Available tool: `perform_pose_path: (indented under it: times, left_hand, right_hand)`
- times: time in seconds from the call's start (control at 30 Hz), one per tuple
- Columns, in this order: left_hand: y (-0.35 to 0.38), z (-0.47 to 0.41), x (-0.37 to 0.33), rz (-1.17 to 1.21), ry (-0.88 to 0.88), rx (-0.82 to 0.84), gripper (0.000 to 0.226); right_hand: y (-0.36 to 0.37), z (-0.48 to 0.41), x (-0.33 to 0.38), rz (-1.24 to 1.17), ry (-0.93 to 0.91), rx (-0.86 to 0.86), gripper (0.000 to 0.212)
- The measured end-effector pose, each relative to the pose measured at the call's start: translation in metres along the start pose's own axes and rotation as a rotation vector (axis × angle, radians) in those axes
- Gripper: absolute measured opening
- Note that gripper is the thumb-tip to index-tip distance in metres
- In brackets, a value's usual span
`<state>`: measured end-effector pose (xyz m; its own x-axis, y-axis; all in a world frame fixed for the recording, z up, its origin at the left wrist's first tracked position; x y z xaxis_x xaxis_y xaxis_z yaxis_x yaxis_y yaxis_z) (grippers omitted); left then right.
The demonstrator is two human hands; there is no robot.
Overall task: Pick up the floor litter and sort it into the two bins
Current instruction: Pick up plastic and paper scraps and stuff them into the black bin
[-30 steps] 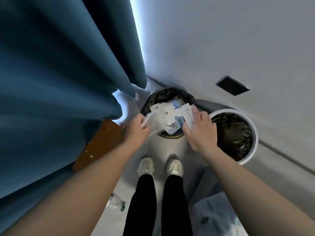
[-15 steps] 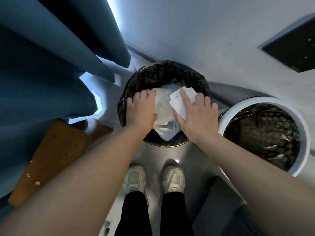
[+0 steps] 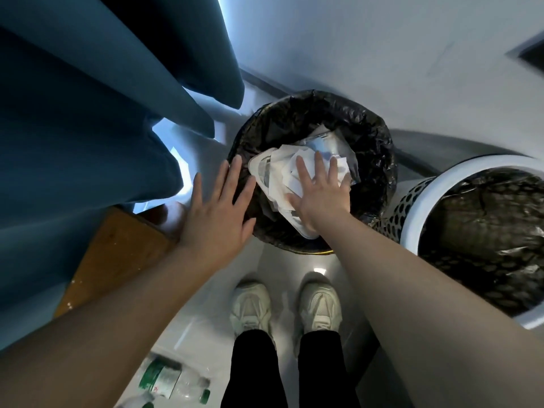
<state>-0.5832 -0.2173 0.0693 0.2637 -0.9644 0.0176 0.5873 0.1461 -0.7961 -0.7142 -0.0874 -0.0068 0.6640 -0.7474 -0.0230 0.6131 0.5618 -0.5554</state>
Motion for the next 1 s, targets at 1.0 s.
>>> perform_pose_path:
  times: [1.0]
  left_hand:
    - [-0.257, 0.405, -0.017, 0.395, -0.585, -0.079, 0.074]
  right_hand:
    - [-0.178, 0.467, 0.027, 0.117, -0.372, -0.369, 0.076]
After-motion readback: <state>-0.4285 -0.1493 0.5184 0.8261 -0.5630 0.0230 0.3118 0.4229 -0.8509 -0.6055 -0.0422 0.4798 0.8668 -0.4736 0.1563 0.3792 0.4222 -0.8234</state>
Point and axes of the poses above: each hand's wrist, its own z-axis away from the middle knuckle, its own y-axis out of the palm, x = y × z, the point moved 3 cm from there along -z, towards the middle knuckle, and after that the axes turned 8 degrees about x, right-handed, at the moved point
